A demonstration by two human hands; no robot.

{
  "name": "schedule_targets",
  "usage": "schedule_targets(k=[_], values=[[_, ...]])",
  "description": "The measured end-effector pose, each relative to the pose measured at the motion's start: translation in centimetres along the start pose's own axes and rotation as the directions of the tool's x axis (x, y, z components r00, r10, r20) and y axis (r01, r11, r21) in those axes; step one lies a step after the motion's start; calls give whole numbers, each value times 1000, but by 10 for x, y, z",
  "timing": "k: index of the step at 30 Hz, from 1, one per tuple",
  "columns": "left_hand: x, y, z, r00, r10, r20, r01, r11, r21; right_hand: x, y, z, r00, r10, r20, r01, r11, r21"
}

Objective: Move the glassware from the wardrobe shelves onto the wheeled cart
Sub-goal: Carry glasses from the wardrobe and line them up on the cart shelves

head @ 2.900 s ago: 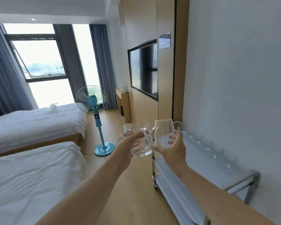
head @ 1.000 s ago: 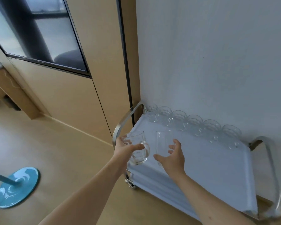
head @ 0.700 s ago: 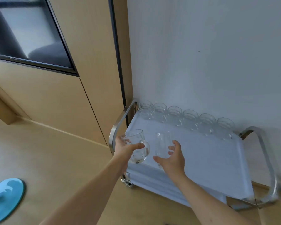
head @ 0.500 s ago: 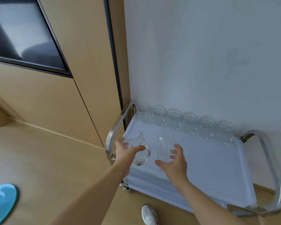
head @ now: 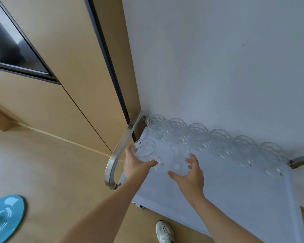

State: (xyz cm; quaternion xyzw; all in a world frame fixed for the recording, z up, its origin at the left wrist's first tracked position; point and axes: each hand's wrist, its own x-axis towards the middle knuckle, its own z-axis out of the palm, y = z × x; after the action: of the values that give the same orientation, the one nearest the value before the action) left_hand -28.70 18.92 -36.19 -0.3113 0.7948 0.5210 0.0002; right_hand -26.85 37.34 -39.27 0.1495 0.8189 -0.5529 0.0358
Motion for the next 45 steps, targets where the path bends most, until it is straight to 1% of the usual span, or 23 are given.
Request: schedule_targets(k=[3,6,10,19,25,32,37,40,45], values=[[18,0,14,999,-19,-31,21,998,62,16,4,8,1000,-5,13,5,1000,-21],[35,-4,27,999,-38,-25,40,995,89,31,9,17,1000,-7,23,7,999,-34],[53,-9,39,997,-71,1,71,996,58,46,16,26,1000,-8,4,8,999,-37],[74,-12,53,998,-62,25,60,995,79,61,21,40,998,-13,-60,11,1000,-21],[75,-12,61,999,-42,-2,41,996,79,63,29,43,997,-5,-76,2,999,-39],[79,-16,61,999,14,44,-19,993,114,54,33,45,996,2,-90,-8,998,-67],[82,-23,56,991,95,90,-112,973,202,39,30,45,994,-12,-107,2,995,-100],[81,-25,46,981,113,160,-149,959,242,24,25,44,991,-25,-133,13,995,-97],[62,-28,17,964,176,200,-230,930,288,-7,11,47,982,-57,-182,43,996,-80]])
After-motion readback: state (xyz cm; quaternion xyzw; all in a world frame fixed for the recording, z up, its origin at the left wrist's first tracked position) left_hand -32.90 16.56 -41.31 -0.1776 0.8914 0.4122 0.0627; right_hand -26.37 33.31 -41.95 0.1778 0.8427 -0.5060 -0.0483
